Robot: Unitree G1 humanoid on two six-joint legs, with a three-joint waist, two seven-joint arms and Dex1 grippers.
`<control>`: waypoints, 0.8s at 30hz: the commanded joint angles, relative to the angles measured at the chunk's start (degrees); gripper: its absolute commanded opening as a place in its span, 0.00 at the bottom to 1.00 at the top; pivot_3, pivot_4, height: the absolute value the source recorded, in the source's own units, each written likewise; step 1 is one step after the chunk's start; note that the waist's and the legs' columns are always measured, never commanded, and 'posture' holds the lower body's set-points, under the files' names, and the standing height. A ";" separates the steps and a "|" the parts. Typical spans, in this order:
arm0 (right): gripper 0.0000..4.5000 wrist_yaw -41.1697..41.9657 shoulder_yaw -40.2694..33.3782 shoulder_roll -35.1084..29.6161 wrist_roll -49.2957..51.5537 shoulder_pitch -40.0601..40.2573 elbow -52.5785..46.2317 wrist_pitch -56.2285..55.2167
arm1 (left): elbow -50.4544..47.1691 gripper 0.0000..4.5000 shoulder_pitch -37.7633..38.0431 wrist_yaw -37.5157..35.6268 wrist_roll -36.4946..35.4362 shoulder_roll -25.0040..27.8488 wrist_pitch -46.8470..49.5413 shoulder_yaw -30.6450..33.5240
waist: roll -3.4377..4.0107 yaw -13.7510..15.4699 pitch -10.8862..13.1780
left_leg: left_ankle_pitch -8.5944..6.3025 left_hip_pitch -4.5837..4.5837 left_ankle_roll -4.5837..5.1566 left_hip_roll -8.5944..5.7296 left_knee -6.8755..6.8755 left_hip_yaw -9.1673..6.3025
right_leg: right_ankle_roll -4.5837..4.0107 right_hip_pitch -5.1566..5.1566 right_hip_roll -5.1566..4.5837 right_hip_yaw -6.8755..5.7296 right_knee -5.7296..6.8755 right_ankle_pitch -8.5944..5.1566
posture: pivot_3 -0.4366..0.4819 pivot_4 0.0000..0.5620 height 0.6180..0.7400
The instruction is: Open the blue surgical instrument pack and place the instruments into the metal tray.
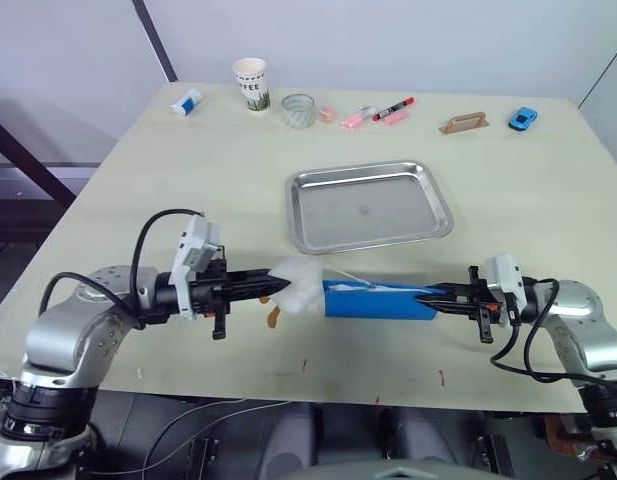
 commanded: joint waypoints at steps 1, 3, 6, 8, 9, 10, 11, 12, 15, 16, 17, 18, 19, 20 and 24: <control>0.00 0.12 -2.16 -1.09 1.65 0.30 -0.99 0.76 | 1.77 0.02 1.50 -0.28 1.33 1.24 -1.89 2.86 | 0.01 0.00 0.01 | 0.00 0.00 0.00 0.00 0.00 0.00 | 0.00 -0.01 0.00 0.00 0.00 0.00 | 0.48 0.27 1.00; 0.00 0.04 -2.26 -1.09 1.90 0.45 -1.08 1.01 | 2.47 0.02 1.83 -0.10 2.27 1.29 -2.46 2.67 | 0.01 0.12 0.02 | 0.00 0.00 0.00 0.00 0.00 0.00 | 0.00 -0.01 0.00 0.00 0.00 0.00 | 0.48 0.27 1.00; 0.00 -0.20 -2.63 -0.69 3.27 0.60 -1.54 2.08 | 3.30 0.02 2.39 0.30 3.79 1.43 -2.59 2.06 | 0.01 0.16 0.02 | 0.00 0.00 0.00 0.00 0.00 0.01 | 0.00 0.01 -0.02 -0.01 -0.01 0.00 | 0.48 0.27 1.00; 0.00 -0.31 -3.00 -0.59 4.27 0.59 -2.08 2.97 | 4.34 0.02 3.52 -0.13 5.17 1.81 -3.33 1.98 | 0.01 0.00 0.02 | 0.00 0.00 0.00 0.00 -0.01 0.01 | 0.00 0.00 -0.01 0.00 -0.01 0.00 | 0.48 0.27 1.00; 0.00 -0.41 -3.25 -0.53 4.89 0.57 -2.37 3.50 | 4.91 0.02 4.16 -0.38 5.84 2.05 -3.78 1.94 | 0.01 -0.01 0.02 | 0.00 0.00 0.00 0.00 -0.01 0.01 | 0.00 0.00 -0.01 0.00 -0.01 0.00 | 0.48 0.27 1.00; 0.00 -0.57 -3.51 -0.47 5.50 0.51 -2.60 4.11 | 5.42 0.02 4.72 -0.73 6.59 2.27 -4.42 1.81 | 0.01 -0.04 0.02 | 0.00 0.00 0.00 0.01 -0.01 0.00 | 0.00 0.00 0.00 0.00 -0.01 0.00 | 0.48 0.27 1.00; 0.00 -0.72 -3.69 -0.46 5.97 0.45 -2.83 4.63 | 5.85 0.02 5.19 -1.05 7.22 2.45 -5.02 1.70 | 0.02 -0.05 0.02 | 0.00 0.02 0.00 0.01 -0.02 0.01 | 0.00 0.00 0.01 0.00 -0.01 0.00 | 0.48 0.27 1.00; 0.00 -0.79 -3.88 -0.53 6.36 0.40 -3.05 5.07 | 6.32 0.02 5.65 -1.39 7.63 2.49 -5.58 1.73 | 0.02 -0.05 0.02 | 0.00 0.02 0.00 0.01 -0.04 0.01 | 0.00 0.00 0.01 0.01 -0.01 0.00 | 0.48 0.27 1.00; 0.00 -1.05 -4.83 -0.51 8.10 0.24 -3.78 6.94 | 8.12 0.02 6.84 -2.41 8.84 2.29 -7.38 1.94 | 0.01 0.10 0.02 | 0.00 0.02 0.00 0.01 -0.04 0.02 | -0.01 0.00 -0.01 0.00 -0.02 -0.01 | 0.48 0.27 1.00; 0.00 -1.05 -5.08 -0.51 8.54 0.22 -3.95 7.37 | 8.52 0.02 7.08 -2.65 9.15 2.26 -7.80 1.92 | 0.01 0.14 0.02 | 0.00 0.01 0.00 0.01 -0.04 0.02 | -0.01 0.00 -0.01 0.00 -0.02 -0.01 | 0.48 0.27 1.00; 0.00 -1.22 -5.40 -0.54 9.14 0.19 -4.34 8.06 | 8.95 0.02 7.34 -2.91 9.56 2.25 -8.33 1.86 | 0.01 0.12 0.02 | 0.00 0.01 0.00 0.01 -0.04 0.02 | -0.01 0.01 -0.03 -0.01 -0.02 -0.01 | 0.48 0.27 1.00; 0.00 -1.38 -5.61 -0.59 9.59 0.12 -4.68 8.68 | 9.33 0.02 7.50 -3.16 9.93 2.25 -8.76 1.78 | 0.01 0.09 0.02 | 0.00 0.01 0.00 0.01 -0.04 0.02 | -0.01 0.01 -0.02 -0.01 -0.02 -0.01 | 0.48 0.27 1.00; 0.00 -1.71 -6.18 -0.60 10.99 0.03 -5.44 10.22 | 9.81 0.02 7.76 -3.51 10.46 2.34 -9.42 1.60 | 0.01 0.08 0.02 | 0.00 0.01 0.00 0.01 -0.04 0.01 | -0.01 0.01 -0.02 -0.01 -0.02 -0.01 | 0.48 0.27 1.00; 0.00 -1.98 -6.56 -0.59 11.95 -0.06 -6.00 11.38 | 10.23 0.02 7.90 -3.81 10.87 2.40 -9.92 1.48 | 0.01 0.06 0.02 | 0.00 0.01 0.00 0.01 -0.05 0.01 | -0.01 0.00 -0.01 -0.01 -0.02 -0.01 | 0.48 0.27 1.00; 0.00 -4.36 -8.89 -0.14 17.71 -0.85 -8.81 17.27 | 12.02 0.02 8.21 -4.75 12.36 2.44 -11.74 1.22 | 0.01 0.07 0.02 | 0.00 0.01 0.00 0.02 -0.05 0.02 | -0.01 0.00 -0.02 -0.01 -0.02 0.00 | 0.48 0.27 1.00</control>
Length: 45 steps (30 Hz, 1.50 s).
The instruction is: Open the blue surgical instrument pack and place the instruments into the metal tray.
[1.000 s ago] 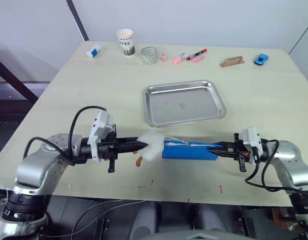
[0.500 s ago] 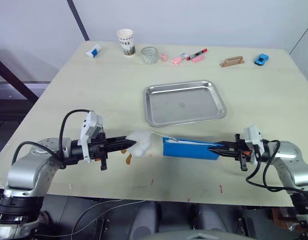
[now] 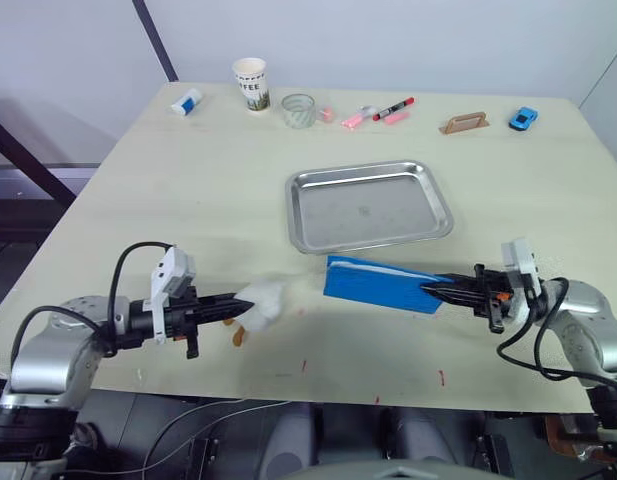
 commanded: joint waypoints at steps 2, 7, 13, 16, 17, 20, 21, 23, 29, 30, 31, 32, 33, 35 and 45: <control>0.00 -3.41 -5.78 0.80 9.48 -2.01 -5.05 6.29 | 1.94 0.02 0.57 -1.23 1.97 0.94 -2.49 -0.07 | -0.01 -0.06 0.00 | 0.00 0.00 0.00 0.00 0.00 0.00 | 0.00 0.00 0.00 0.00 0.00 0.00 | 0.48 0.27 1.00; 0.00 -6.09 -7.87 1.37 14.56 -2.79 -6.96 11.57 | 2.74 0.02 0.59 -1.70 2.79 0.71 -3.59 -0.56 | -0.01 -0.01 0.00 | 0.00 0.00 0.00 0.02 0.00 -0.01 | 0.00 0.00 -0.01 -0.01 0.00 0.00 | 0.48 0.27 1.00; 0.00 -2.76 -4.36 -1.58 6.78 -1.89 -7.59 7.75 | 4.88 0.02 0.18 -2.78 2.95 0.62 -5.53 -0.36 | 0.00 -0.04 0.00 | 0.00 -0.01 0.00 0.00 0.00 0.01 | 0.00 -0.01 -0.01 0.00 0.00 0.00 | 0.48 0.27 1.00; 0.00 -0.42 -1.28 -2.42 0.92 -1.00 -7.04 3.06 | 6.40 0.02 -0.30 -3.06 3.63 0.50 -7.03 -0.24 | 0.00 -0.09 0.00 | 0.00 -0.01 0.01 0.01 0.00 0.00 | 0.00 -0.02 0.01 0.00 0.00 0.00 | 0.48 0.27 1.00; 0.00 0.04 0.23 -2.56 -1.97 -0.76 -6.69 0.62 | 7.19 0.02 -0.35 -3.32 4.06 0.54 -7.80 -0.38 | 0.00 -0.12 0.00 | 0.00 -0.01 0.01 0.00 0.00 0.00 | 0.00 -0.02 0.01 0.00 0.01 0.00 | 0.48 0.27 1.00; 0.00 0.78 2.85 -2.33 -5.64 -0.10 -7.05 -2.42 | 9.00 0.02 -0.19 -4.01 5.02 0.44 -9.88 -0.69 | 0.00 -0.13 0.00 | 0.00 0.00 0.00 0.01 0.00 0.01 | 0.00 -0.03 0.02 0.00 0.01 0.00 | 0.48 0.27 1.00; 0.00 0.60 3.22 -2.06 -5.87 0.05 -7.30 -2.49 | 9.39 0.02 -0.17 -4.12 5.18 0.33 -10.35 -0.77 | 0.00 -0.13 0.00 | 0.00 0.00 0.01 0.01 0.00 0.03 | 0.00 -0.03 0.02 0.01 0.01 0.00 | 0.48 0.27 1.00; 0.00 0.57 4.06 -2.07 -6.68 0.44 -7.61 -2.71 | 10.06 0.02 -0.19 -4.22 5.38 0.15 -11.18 -1.01 | 0.00 -0.13 0.00 | 0.00 0.00 0.01 0.01 0.00 0.03 | 0.00 -0.03 0.02 0.01 0.01 0.00 | 0.48 0.27 1.00; 0.00 2.03 6.03 -2.60 -9.81 1.42 -6.69 -5.78 | 10.75 0.02 0.62 -4.58 5.78 0.01 -13.02 -1.65 | 0.00 -0.13 0.00 | 0.00 0.01 0.00 0.01 0.00 0.03 | 0.00 -0.03 0.02 0.01 0.02 0.00 | 0.48 0.27 1.00; 0.00 2.29 6.31 -2.63 -10.22 1.39 -6.34 -6.39 | 10.71 0.02 0.76 -4.59 5.79 0.00 -13.18 -1.67 | 0.00 -0.13 0.00 | 0.00 0.01 0.00 0.01 0.00 0.03 | 0.00 -0.03 0.02 0.01 0.02 0.00 | 0.48 0.27 1.00; 0.00 2.45 6.53 -2.56 -10.68 1.28 -5.85 -7.08 | 10.70 0.02 0.85 -4.59 5.79 -0.02 -13.30 -1.69 | 0.00 -0.13 0.00 | 0.00 0.01 0.01 0.01 0.00 0.03 | 0.00 -0.03 0.02 0.01 0.02 0.00 | 0.48 0.27 1.00; 0.00 2.70 6.74 -2.41 -10.92 1.06 -5.21 -7.57 | 10.57 0.02 1.00 -4.58 5.79 -0.07 -13.41 -1.76 | 0.00 -0.13 0.00 | 0.00 0.01 0.00 0.01 0.00 0.03 | 0.00 -0.03 0.02 0.01 0.02 0.00 | 0.48 0.27 1.00; 0.00 2.85 6.94 -2.22 -11.17 0.79 -4.52 -8.00 | 10.47 0.02 1.11 -4.60 5.76 -0.11 -13.49 -1.85 | 0.00 -0.13 -0.01 | 0.00 0.01 0.00 0.01 0.00 0.03 | 0.00 -0.03 0.02 0.01 0.02 0.00 | 0.48 0.27 1.00; 0.00 3.55 7.56 -2.14 -11.95 0.25 -3.02 -9.20 | 10.40 0.02 1.27 -4.77 5.72 -0.10 -13.52 -2.09 | 0.01 -0.13 -0.01 | 0.00 0.03 0.00 0.01 0.00 0.03 | 0.00 -0.02 0.02 0.01 0.02 0.00 | 0.48 0.27 1.00; 0.00 4.11 8.60 -1.85 -12.71 -0.39 -0.05 -11.51 | 12.00 0.63 1.37 -5.73 2.19 1.19 -11.60 2.75 | 0.03 -0.15 -0.02 | 0.00 0.05 0.00 0.02 -0.01 0.05 | 0.00 -0.02 0.02 0.01 0.03 0.00 | 0.48 0.27 1.00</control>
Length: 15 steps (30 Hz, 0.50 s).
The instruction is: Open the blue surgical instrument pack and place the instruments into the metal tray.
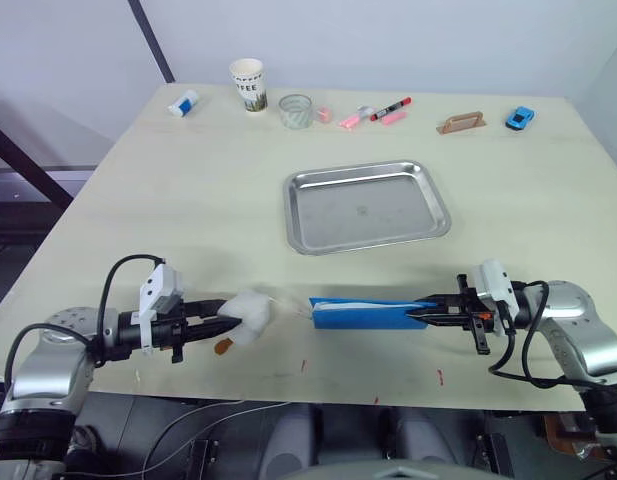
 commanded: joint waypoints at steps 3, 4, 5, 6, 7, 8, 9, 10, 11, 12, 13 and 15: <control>0.00 0.28 0.09 -0.14 -0.71 -0.83 0.91 -0.74 | -6.69 0.78 -1.96 -0.20 -10.01 2.61 10.93 6.57 | -0.07 0.01 0.02 | 0.00 -0.01 0.00 0.01 0.00 -0.01 | 0.00 0.00 0.00 0.00 0.02 0.00 | 0.48 0.27 1.00; 0.00 0.29 0.07 -0.18 -0.66 -0.88 1.02 -0.75 | -9.27 0.78 -3.00 0.35 -11.91 2.81 13.35 6.66 | -0.16 0.12 -0.01 | 0.00 -0.01 0.00 0.03 0.01 -0.02 | 0.00 0.00 0.00 -0.01 0.02 0.00 | 0.48 0.27 1.00; 0.00 0.34 0.03 -0.24 -0.61 -0.95 1.15 -0.76 | -11.33 0.78 -4.15 1.24 -12.61 2.68 14.51 6.17 | -0.16 0.12 -0.01 | 0.00 -0.02 0.00 0.05 0.01 -0.05 | 0.00 0.02 -0.02 -0.05 0.02 0.00 | 0.48 0.27 1.00; 0.00 0.38 0.03 -0.28 -0.58 -1.02 1.24 -0.74 | -13.17 0.78 -5.28 2.18 -12.79 2.33 15.04 5.56 | -0.16 0.20 -0.01 | 0.00 -0.02 0.00 0.05 0.01 -0.05 | 0.00 0.02 -0.02 -0.05 0.01 0.00 | 0.48 0.27 1.00; 0.00 0.39 0.01 -0.33 -0.57 -1.08 1.30 -0.71 | -15.04 0.78 -6.33 3.31 -12.11 1.76 14.77 4.65 | -0.16 0.16 -0.01 | 0.00 -0.02 0.00 0.04 0.01 -0.05 | 0.00 0.03 -0.04 -0.05 0.01 0.00 | 0.48 0.27 1.00; 0.00 0.38 -0.02 -0.37 -0.56 -1.15 1.35 -0.70 | -16.76 0.78 -7.45 4.66 -11.86 0.73 14.76 3.85 | -0.14 0.06 0.00 | 0.00 -0.02 0.00 0.02 0.01 -0.04 | 0.00 0.03 -0.04 -0.04 0.01 0.00 | 0.48 0.27 1.00; 0.00 0.33 -0.01 -0.39 -0.56 -1.23 1.36 -0.65 | -17.94 0.78 -8.86 4.63 -13.54 -0.50 15.78 3.17 | -0.11 0.05 0.01 | 0.00 -0.02 0.00 0.00 0.01 -0.03 | 0.00 0.03 -0.04 -0.02 0.01 0.00 | 0.48 0.27 1.00; 0.00 0.26 -0.02 -0.47 -0.60 -1.30 1.29 -0.56 | -18.86 0.78 -11.95 5.35 -15.65 -1.24 19.51 1.30 | -0.09 0.19 0.01 | 0.00 -0.02 0.00 -0.02 0.01 -0.03 | 0.00 0.03 -0.03 -0.01 0.01 0.00 | 0.48 0.27 1.00; 0.00 0.21 -0.02 -0.53 -0.63 -1.34 1.24 -0.49 | -19.35 0.78 -14.16 5.84 -17.19 -1.68 22.47 0.06 | -0.13 0.24 0.02 | 0.00 -0.02 0.00 -0.04 0.02 -0.04 | 0.01 0.04 -0.03 -0.03 0.03 0.00 | 0.48 0.27 1.00; 0.00 0.15 -0.01 -0.60 -0.65 -1.41 1.16 -0.30 | -19.37 0.78 -15.73 5.03 -15.08 -2.20 21.15 -2.41 | -0.16 0.16 0.00 | 0.00 -0.04 0.00 -0.03 0.05 -0.07 | 0.01 0.04 -0.02 -0.05 0.04 0.01 | 0.48 0.27 1.00; 0.00 0.10 0.02 -0.65 -0.69 -1.46 1.10 -0.19 | -19.27 0.78 -16.66 4.65 -13.15 -2.67 19.72 -4.21 | -0.13 0.07 0.00 | 0.00 -0.05 0.00 -0.03 0.05 -0.09 | 0.01 0.04 -0.01 -0.06 0.05 0.01 | 0.48 0.27 1.00; 0.00 -0.09 0.07 -0.65 -0.75 -1.51 1.02 -0.02 | -18.45 0.78 -17.98 4.33 -10.77 -4.55 17.28 -7.15 | -0.09 -0.01 0.00 | 0.01 -0.03 -0.01 -0.05 0.05 -0.05 | 0.01 0.04 0.00 0.00 0.04 0.01 | 0.48 0.27 1.00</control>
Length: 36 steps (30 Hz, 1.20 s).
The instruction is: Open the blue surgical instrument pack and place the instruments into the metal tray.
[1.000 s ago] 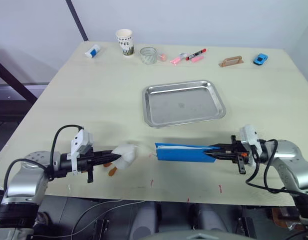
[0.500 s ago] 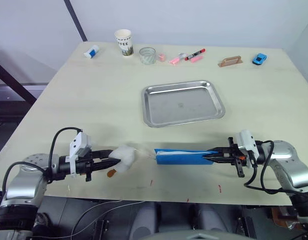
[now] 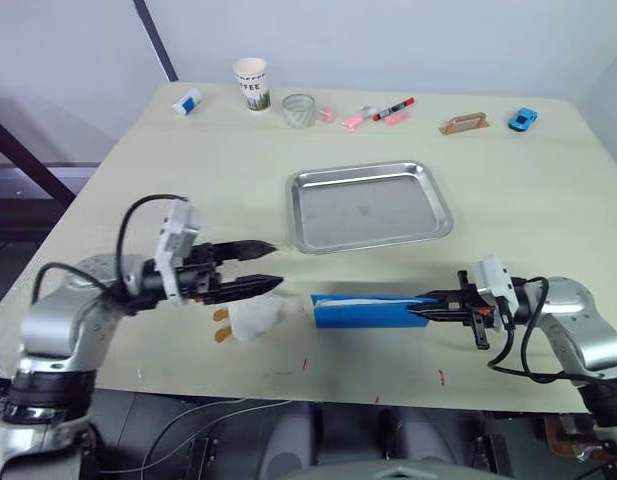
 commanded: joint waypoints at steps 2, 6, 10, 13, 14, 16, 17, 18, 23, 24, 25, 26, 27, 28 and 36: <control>0.00 -0.28 -0.10 -0.76 -0.75 -0.03 -0.86 0.57 | 0.06 0.78 -1.82 -1.79 4.72 -2.80 -4.81 -5.97 | 0.02 -0.04 0.00 | 0.00 0.00 0.00 0.00 -0.01 0.01 | 0.00 0.00 0.02 0.01 -0.02 0.00 | 0.48 0.27 1.00; 0.00 -0.44 0.17 -0.71 -0.96 0.13 -1.00 0.72 | 1.08 0.61 -2.03 -3.23 6.25 -4.23 -6.44 -8.35 | 0.02 -0.04 0.00 | 0.00 0.00 0.00 0.01 0.00 0.00 | -0.01 0.00 0.03 0.01 -0.02 0.00 | 0.48 0.27 1.00; 0.00 -0.67 0.59 -0.58 -0.96 0.61 -1.79 1.11 | 3.69 0.52 -1.63 -4.73 8.77 -5.16 -10.28 -9.29 | 0.01 -0.04 0.00 | 0.00 0.00 0.00 0.01 0.00 0.01 | -0.01 0.00 0.03 0.02 -0.03 0.00 | 0.48 0.27 1.00; 0.00 -0.93 0.63 -0.57 -0.78 1.02 -2.61 1.44 | 5.56 0.52 -0.95 -6.19 10.12 -5.29 -12.80 -9.38 | 0.02 -0.08 0.00 | 0.00 0.01 0.00 0.01 0.00 0.00 | -0.01 -0.01 0.04 0.01 -0.02 -0.01 | 0.48 0.27 1.00; 0.00 -0.98 0.62 -0.57 -0.74 1.07 -2.73 1.51 | 6.00 0.52 -0.86 -6.50 10.44 -5.39 -13.43 -9.45 | 0.02 -0.10 0.00 | 0.00 0.01 0.00 0.02 0.00 0.01 | -0.01 -0.01 0.04 0.01 -0.03 -0.01 | 0.48 0.27 1.00; 0.00 -1.06 0.61 -0.56 -0.70 0.99 -2.73 1.57 | 6.68 0.52 -1.12 -6.58 11.30 -6.00 -14.52 -9.86 | 0.02 -0.05 0.00 | 0.00 0.01 0.00 0.02 0.00 0.01 | -0.01 -0.01 0.04 0.01 -0.03 -0.01 | 0.48 0.27 1.00; 0.00 -1.08 0.60 -0.56 -0.70 0.97 -2.73 1.57 | 6.86 0.52 -1.24 -6.57 11.66 -6.29 -14.91 -10.03 | 0.01 -0.05 0.00 | 0.00 0.00 0.00 0.02 0.00 0.01 | -0.01 -0.01 0.04 0.01 -0.02 -0.01 | 0.48 0.27 1.00; 0.00 -1.13 0.58 -0.57 -0.67 0.96 -2.80 1.63 | 6.81 0.52 -1.32 -6.58 12.02 -6.55 -15.19 -10.28 | 0.01 -0.05 0.00 | 0.00 0.00 0.00 0.02 0.00 0.01 | -0.01 -0.01 0.04 0.01 -0.02 -0.01 | 0.48 0.27 1.00; 0.00 -1.20 0.50 -0.62 -0.71 0.92 -2.90 1.70 | 5.38 0.52 -2.51 -5.17 12.55 -8.23 -14.32 -11.43 | 0.01 -0.04 0.00 | 0.00 0.00 0.00 0.02 0.00 0.00 | -0.01 -0.01 0.04 0.02 -0.02 0.00 | 0.48 0.27 1.00; 0.00 -1.23 0.48 -0.63 -0.68 0.99 -2.98 1.74 | 5.29 0.52 -2.77 -5.16 12.92 -8.33 -14.61 -11.79 | 0.01 -0.05 0.00 | 0.00 0.00 0.00 0.02 0.00 0.00 | -0.01 -0.01 0.04 0.02 -0.02 0.00 | 0.48 0.27 1.00; 0.00 -1.23 0.44 -0.64 -0.65 1.03 -3.03 1.75 | 5.30 0.52 -3.03 -4.97 13.22 -8.52 -14.78 -12.05 | 0.01 -0.06 0.00 | 0.00 0.00 0.00 0.02 0.00 0.00 | 0.00 -0.01 0.04 0.02 -0.02 0.00 | 0.48 0.27 1.00; 0.00 -1.23 0.42 -0.66 -0.64 1.05 -3.06 1.75 | 5.38 0.52 -3.26 -4.77 13.39 -8.73 -14.83 -12.19 | 0.01 -0.05 0.00 | 0.00 0.00 0.00 0.02 0.00 0.00 | -0.01 -0.01 0.04 0.02 -0.02 0.00 | 0.48 0.27 1.00; 0.00 -1.23 0.39 -0.66 -0.61 1.03 -3.04 1.76 | 5.47 0.52 -3.50 -4.64 13.48 -8.93 -14.74 -12.25 | 0.01 -0.05 0.00 | 0.00 0.00 0.00 0.02 0.00 0.00 | 0.00 -0.01 0.04 0.02 -0.02 0.00 | 0.48 0.27 1.00; 0.00 -1.26 0.37 -0.68 -0.61 1.06 -3.07 1.78 | 5.56 0.52 -3.66 -4.58 13.57 -9.06 -14.62 -12.29 | 0.01 -0.05 0.00 | 0.00 0.00 0.00 0.02 0.00 0.00 | -0.01 -0.01 0.04 0.02 -0.02 0.00 | 0.48 0.27 1.00; 0.00 -1.36 0.34 -0.60 -0.56 0.95 -3.16 1.93 | 6.73 0.03 -4.23 -5.50 14.94 -9.19 -15.68 -13.52 | 0.01 -0.04 0.00 | 0.00 0.00 0.00 0.02 0.00 0.00 | -0.01 -0.01 0.04 0.02 -0.02 0.00 | 0.48 0.27 1.00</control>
